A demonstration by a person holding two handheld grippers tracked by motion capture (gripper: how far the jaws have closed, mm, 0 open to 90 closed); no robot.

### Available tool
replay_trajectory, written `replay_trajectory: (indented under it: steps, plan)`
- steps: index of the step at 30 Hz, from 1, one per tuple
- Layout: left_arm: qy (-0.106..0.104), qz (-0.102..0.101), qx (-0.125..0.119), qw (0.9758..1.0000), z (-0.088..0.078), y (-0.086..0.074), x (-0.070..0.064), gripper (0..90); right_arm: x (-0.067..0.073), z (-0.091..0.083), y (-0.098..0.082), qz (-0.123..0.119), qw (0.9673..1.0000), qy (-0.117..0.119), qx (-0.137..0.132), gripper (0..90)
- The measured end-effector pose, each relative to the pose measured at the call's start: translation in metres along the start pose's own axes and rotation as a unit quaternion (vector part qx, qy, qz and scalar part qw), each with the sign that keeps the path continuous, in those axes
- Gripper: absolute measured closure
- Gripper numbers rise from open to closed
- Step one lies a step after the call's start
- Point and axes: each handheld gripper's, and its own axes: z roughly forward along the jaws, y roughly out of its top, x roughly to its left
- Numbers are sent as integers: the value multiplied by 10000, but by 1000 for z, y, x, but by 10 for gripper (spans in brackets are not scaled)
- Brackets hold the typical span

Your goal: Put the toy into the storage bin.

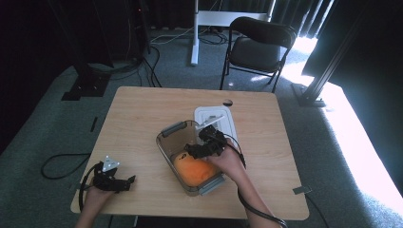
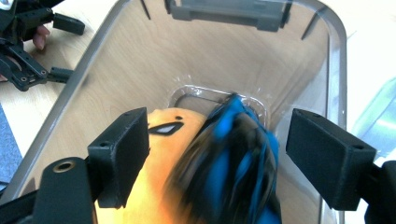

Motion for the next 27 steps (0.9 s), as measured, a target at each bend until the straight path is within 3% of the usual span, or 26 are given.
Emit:
replay_trajectory:
  steps: [8,15,21,22,27]
  plan:
    - [-3,2,0,10000,0,0,0,1,-13,-17,-9,216,9993,-62,-305,206]
    - [1,-1,-1,10000,0,0,0,1,-26,-31,-19,375,9978,-202,-510,141]
    - [-2,5,4,10000,0,0,0,2,-42,-39,-28,562,9961,-323,-606,142]
    - [-1,7,7,10000,0,0,0,1,-50,-42,-33,700,9946,-388,-655,143]
    - [1,4,3,10000,0,0,0,2,-66,-41,-43,876,9922,-628,-620,137]
